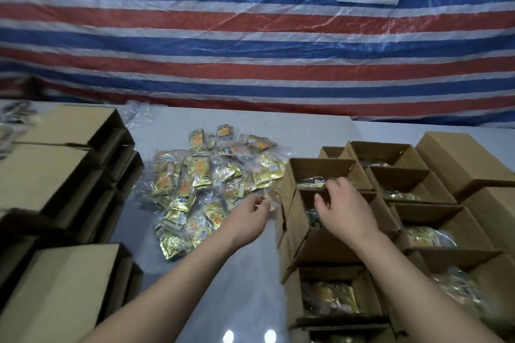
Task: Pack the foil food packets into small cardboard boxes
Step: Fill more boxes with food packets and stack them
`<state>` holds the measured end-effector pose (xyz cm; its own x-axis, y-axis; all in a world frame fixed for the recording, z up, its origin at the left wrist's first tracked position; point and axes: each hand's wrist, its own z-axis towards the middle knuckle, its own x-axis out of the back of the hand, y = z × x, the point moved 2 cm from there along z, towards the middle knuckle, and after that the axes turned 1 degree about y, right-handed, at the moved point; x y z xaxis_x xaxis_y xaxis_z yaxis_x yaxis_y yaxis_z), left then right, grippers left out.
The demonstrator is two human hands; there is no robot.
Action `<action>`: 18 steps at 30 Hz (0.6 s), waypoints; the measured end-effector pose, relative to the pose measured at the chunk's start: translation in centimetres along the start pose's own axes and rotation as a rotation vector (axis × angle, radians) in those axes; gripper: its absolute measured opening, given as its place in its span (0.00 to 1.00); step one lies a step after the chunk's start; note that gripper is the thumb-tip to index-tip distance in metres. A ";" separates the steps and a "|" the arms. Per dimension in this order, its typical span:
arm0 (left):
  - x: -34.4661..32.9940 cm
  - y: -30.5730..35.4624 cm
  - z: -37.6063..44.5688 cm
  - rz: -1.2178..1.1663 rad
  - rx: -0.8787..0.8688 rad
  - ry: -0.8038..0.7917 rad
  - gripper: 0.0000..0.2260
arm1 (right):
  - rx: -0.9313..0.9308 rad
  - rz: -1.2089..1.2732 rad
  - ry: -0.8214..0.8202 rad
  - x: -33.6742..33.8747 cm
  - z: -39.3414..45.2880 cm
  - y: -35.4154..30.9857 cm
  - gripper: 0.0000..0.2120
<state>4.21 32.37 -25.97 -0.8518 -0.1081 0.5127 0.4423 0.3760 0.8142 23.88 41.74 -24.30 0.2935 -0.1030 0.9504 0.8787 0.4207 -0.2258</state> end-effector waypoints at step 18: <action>24.6 -10.1 -2.4 0.474 0.018 0.699 0.12 | 0.250 0.200 0.064 -0.7 1.8 -15.2 0.11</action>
<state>-20.54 23.75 -20.98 -0.2053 -0.4773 0.8544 0.6992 0.5394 0.4693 9.64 37.00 -21.10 0.4807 -0.0493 0.8755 0.6838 0.6461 -0.3391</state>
